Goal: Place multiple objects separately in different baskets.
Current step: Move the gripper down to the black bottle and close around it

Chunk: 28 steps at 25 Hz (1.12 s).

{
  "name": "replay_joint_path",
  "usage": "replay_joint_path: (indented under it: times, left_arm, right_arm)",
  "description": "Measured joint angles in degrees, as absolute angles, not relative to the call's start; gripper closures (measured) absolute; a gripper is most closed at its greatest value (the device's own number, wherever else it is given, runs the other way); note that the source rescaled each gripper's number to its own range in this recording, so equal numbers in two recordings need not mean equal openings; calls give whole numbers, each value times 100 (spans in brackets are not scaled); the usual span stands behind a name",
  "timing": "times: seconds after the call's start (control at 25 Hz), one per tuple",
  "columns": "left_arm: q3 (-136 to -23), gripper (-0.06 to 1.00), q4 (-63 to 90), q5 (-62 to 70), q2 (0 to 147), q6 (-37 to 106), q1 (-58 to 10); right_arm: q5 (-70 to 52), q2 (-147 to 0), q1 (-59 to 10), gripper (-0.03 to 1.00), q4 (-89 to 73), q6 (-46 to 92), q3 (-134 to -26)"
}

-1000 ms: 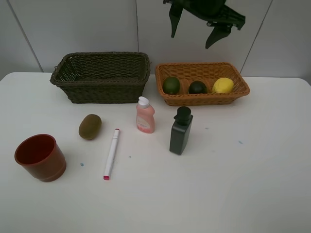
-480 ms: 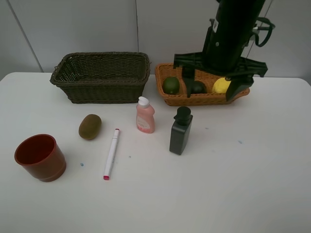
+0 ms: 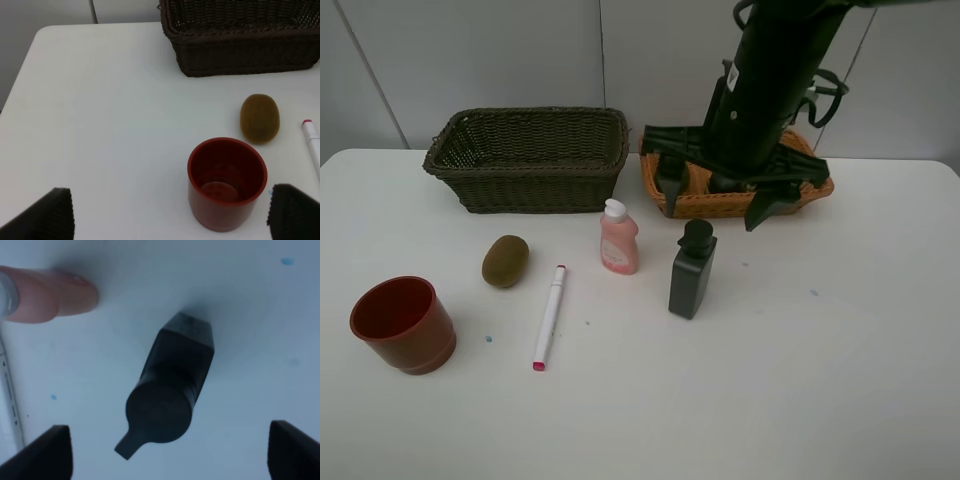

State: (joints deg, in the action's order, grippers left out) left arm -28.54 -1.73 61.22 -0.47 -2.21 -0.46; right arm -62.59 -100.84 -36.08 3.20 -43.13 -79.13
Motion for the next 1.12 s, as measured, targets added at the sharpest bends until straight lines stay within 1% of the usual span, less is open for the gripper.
replay_joint_path:
  times: [0.6, 1.12]
  left_arm:
    - [-2854, -6, -173, 6122, -47, -221, -46]
    - [-2854, -6, -173, 6122, -47, -221, -46]
  right_arm:
    - [-5844, -11021, -3608, 21, 39, -4470, -7886]
    - [-5742, -11362, -3528, 21, 41, -4607, -7880]
